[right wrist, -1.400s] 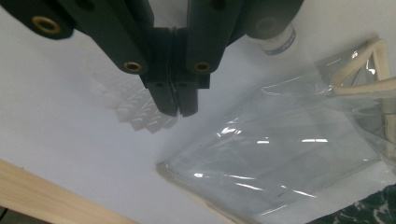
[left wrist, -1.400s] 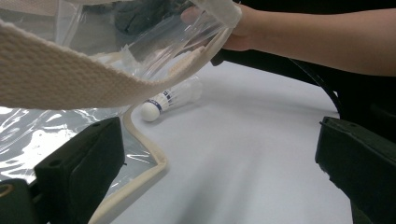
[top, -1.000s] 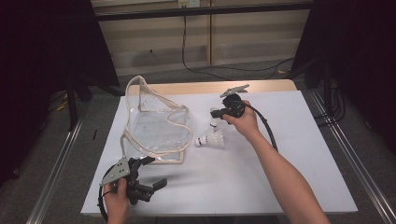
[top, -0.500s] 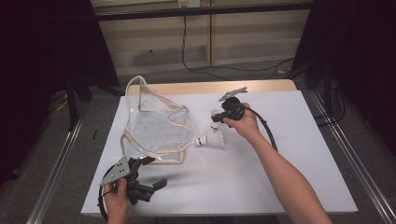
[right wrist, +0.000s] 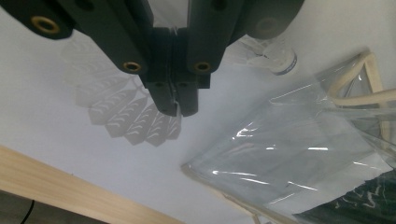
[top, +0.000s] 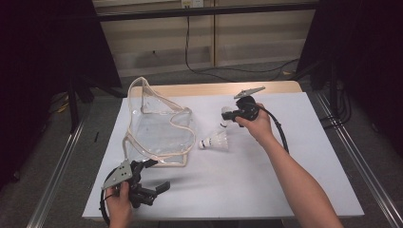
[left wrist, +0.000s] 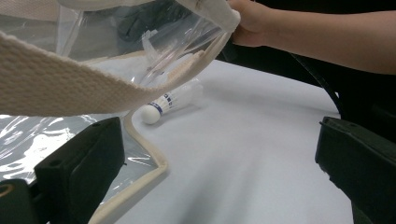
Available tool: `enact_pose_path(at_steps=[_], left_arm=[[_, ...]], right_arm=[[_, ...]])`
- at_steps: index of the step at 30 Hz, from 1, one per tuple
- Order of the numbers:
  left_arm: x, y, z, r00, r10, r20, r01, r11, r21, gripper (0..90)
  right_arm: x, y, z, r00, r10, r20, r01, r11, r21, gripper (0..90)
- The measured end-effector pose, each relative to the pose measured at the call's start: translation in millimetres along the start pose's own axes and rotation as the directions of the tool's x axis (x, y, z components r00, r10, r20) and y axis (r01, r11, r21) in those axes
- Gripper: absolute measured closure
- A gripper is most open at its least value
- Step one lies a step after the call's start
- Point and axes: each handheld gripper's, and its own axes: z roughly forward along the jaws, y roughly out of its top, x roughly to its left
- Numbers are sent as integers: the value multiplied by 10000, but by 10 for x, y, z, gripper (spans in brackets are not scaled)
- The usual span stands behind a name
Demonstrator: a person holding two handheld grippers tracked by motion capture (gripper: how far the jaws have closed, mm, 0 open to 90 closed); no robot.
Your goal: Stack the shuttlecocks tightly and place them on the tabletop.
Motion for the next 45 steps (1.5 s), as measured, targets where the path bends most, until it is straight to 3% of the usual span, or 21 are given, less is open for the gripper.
enact_pose_path(at_steps=[32, 45], left_arm=[[-3, 9, -6, 10000, -10, 10, 10, 9999, -149, 16], [-17, 10, 11, 10000, 56, 82, -56, 9999, -91, 16]], right_arm=[[19, -138, -416, 9996, 93, 282, -71, 9971, -756, 893], [41, -255, -522, 9995, 275, 177, -257, 9949, -977, 893]])
